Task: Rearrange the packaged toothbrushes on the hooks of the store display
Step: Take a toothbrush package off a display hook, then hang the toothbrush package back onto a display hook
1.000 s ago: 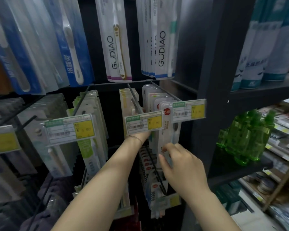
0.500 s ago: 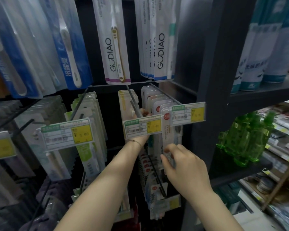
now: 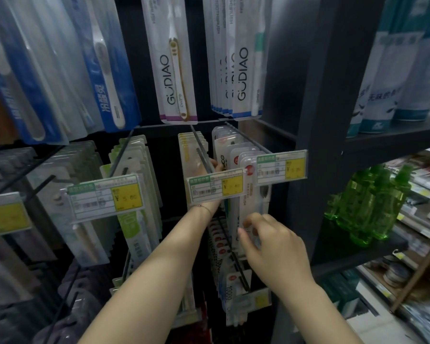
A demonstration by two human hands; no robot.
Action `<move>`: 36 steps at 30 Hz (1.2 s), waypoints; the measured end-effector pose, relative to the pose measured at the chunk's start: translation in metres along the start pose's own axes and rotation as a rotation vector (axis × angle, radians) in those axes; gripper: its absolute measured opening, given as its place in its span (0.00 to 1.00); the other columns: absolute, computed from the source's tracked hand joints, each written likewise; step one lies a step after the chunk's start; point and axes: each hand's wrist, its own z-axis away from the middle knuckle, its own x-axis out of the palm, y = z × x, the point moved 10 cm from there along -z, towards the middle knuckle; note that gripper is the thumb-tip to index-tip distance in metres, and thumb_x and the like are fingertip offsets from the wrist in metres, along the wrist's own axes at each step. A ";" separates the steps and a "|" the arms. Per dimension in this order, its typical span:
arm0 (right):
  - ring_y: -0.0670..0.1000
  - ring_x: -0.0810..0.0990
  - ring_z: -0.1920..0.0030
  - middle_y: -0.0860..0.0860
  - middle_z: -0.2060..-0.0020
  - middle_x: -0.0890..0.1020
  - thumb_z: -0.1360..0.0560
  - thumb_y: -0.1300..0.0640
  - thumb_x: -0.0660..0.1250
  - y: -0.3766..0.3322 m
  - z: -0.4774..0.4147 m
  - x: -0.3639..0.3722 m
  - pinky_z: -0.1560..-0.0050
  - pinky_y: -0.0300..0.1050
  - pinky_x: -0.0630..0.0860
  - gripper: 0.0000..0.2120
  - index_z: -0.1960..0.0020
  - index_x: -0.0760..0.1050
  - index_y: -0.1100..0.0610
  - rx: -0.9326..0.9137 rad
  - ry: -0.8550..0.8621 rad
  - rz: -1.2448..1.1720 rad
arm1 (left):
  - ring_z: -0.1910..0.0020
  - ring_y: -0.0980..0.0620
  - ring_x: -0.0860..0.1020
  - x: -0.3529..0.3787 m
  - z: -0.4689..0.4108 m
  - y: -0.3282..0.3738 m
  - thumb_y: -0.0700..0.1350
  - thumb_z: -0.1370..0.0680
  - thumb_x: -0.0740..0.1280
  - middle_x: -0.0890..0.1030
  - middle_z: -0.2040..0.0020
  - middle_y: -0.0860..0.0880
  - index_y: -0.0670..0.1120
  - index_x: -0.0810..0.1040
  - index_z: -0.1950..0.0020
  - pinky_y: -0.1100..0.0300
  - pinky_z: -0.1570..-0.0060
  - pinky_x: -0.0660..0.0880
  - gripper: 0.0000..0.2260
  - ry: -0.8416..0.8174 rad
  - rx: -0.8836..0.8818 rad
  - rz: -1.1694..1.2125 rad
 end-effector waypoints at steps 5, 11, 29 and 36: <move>0.45 0.77 0.67 0.43 0.64 0.77 0.24 0.48 0.68 -0.004 0.000 0.001 0.72 0.28 0.56 0.06 0.53 0.76 0.50 -0.011 0.019 -0.006 | 0.64 0.59 0.67 -0.016 -0.004 0.017 0.42 0.16 0.61 0.70 0.60 0.51 0.49 0.68 0.60 0.79 0.68 0.66 0.12 0.148 0.289 -0.139; 0.44 0.74 0.68 0.43 0.64 0.76 0.23 0.48 0.67 -0.015 0.000 0.006 0.74 0.33 0.60 0.05 0.53 0.75 0.49 -0.033 0.012 -0.052 | 0.64 0.63 0.72 -0.045 0.007 0.019 0.41 0.19 0.64 0.72 0.62 0.58 0.55 0.69 0.61 0.67 0.60 0.73 0.13 0.285 0.458 -0.316; 0.45 0.74 0.61 0.43 0.58 0.76 0.20 0.47 0.62 -0.046 0.014 0.037 0.68 0.34 0.65 0.07 0.46 0.74 0.48 -0.022 -0.114 -0.199 | 0.64 0.54 0.75 -0.084 0.099 0.015 0.40 0.17 0.62 0.76 0.62 0.51 0.42 0.73 0.51 0.49 0.62 0.76 0.04 0.355 0.959 -0.519; 0.50 0.76 0.41 0.47 0.38 0.75 0.18 0.49 0.60 -0.043 0.005 0.059 0.43 0.48 0.76 0.20 0.27 0.65 0.50 0.126 -0.171 -0.377 | 0.64 0.55 0.76 -0.113 0.124 0.000 0.37 0.18 0.63 0.76 0.63 0.55 0.47 0.73 0.52 0.58 0.62 0.75 0.06 0.357 0.930 -0.435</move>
